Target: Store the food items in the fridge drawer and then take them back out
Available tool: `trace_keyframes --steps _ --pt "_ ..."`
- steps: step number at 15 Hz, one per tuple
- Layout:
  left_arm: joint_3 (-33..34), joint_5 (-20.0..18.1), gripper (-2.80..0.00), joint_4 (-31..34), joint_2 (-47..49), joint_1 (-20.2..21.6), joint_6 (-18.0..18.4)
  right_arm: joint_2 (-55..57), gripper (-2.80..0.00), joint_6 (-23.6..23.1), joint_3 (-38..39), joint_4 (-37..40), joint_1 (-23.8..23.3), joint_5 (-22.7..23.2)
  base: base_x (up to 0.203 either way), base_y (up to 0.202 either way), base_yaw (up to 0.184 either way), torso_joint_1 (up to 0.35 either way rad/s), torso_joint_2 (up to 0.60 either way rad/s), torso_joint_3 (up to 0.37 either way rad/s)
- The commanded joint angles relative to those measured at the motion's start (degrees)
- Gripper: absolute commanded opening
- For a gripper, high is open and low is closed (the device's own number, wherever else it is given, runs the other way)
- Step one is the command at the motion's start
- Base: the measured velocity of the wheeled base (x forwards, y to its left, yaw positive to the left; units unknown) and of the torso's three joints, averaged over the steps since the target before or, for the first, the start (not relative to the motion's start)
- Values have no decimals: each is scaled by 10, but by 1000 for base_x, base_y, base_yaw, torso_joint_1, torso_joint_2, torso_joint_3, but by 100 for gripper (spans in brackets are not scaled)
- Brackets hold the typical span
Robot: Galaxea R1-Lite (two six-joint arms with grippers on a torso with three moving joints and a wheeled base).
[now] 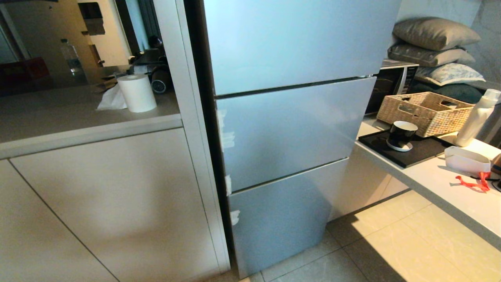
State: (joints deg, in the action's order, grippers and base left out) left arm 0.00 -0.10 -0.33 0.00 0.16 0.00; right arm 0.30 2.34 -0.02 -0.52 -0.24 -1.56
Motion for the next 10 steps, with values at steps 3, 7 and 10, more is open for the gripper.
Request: trace_keyframes --steps 3,7,10 --pt "1 0 -280 0 1 0 0 -3 -280 0 0 2 0 0 0 0 0 0 0 0" --pt "1 0 -280 0 1 0 0 -3 -280 0 0 2 0 0 0 0 0 0 0 0" --pt "1 0 -280 0 1 0 0 -3 -280 1 0 2 0 -1 0 0 0 0 0 0"
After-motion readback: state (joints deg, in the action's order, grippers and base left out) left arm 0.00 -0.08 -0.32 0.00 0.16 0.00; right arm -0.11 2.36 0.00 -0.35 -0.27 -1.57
